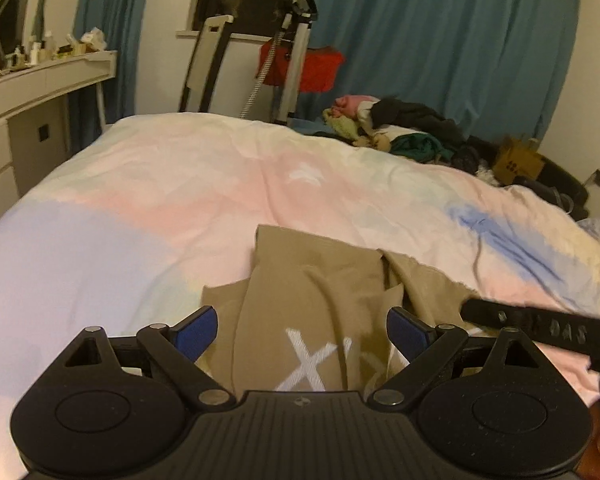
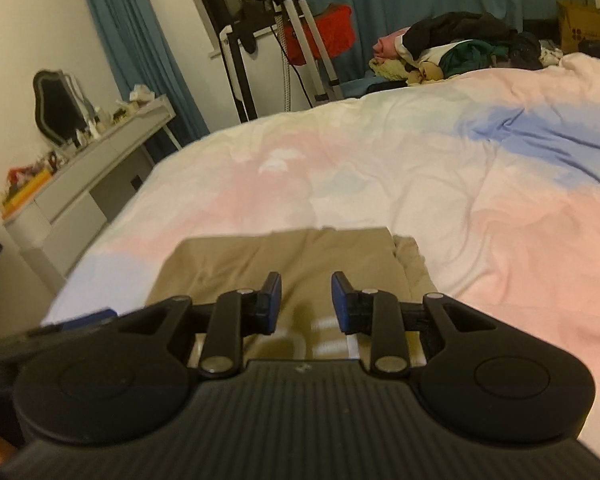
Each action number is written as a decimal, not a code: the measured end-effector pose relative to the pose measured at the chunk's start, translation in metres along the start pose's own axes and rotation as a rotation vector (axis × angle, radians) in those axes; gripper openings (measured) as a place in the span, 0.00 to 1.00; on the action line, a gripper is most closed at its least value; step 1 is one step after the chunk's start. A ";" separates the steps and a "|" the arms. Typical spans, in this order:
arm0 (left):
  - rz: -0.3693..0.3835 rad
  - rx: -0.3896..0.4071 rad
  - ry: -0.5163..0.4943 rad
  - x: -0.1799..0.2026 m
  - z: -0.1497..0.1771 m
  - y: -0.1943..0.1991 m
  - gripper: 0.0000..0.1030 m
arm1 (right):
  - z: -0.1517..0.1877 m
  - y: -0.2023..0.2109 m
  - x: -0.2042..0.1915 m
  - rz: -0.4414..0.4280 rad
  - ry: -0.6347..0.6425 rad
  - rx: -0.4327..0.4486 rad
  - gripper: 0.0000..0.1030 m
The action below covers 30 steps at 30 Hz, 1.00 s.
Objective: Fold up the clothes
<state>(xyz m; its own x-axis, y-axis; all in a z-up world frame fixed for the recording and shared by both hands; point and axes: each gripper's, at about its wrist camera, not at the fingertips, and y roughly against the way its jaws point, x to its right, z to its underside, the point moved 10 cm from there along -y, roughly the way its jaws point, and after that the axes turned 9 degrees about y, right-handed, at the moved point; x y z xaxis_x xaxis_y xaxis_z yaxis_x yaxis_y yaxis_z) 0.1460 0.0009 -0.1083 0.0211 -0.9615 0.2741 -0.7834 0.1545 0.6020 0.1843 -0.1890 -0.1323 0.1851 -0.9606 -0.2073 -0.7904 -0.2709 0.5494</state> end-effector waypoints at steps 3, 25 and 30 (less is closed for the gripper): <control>-0.011 0.000 -0.038 0.005 0.009 0.002 0.90 | 0.015 0.004 0.001 -0.001 -0.034 -0.023 0.30; 0.436 -0.199 0.542 -0.010 0.027 0.068 0.92 | 0.071 0.044 0.011 -0.387 -0.853 -0.155 0.91; 0.566 -0.391 0.648 0.011 0.058 0.039 0.92 | 0.112 0.020 0.041 -0.303 -1.206 -0.143 0.86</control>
<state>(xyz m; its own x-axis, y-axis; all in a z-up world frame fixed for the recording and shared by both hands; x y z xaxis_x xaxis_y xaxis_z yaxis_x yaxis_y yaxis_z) 0.0796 -0.0170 -0.1248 0.1350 -0.4246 0.8953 -0.5216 0.7377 0.4285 0.1106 -0.2270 -0.2204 -0.3630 -0.2104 -0.9077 -0.7251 -0.5480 0.4170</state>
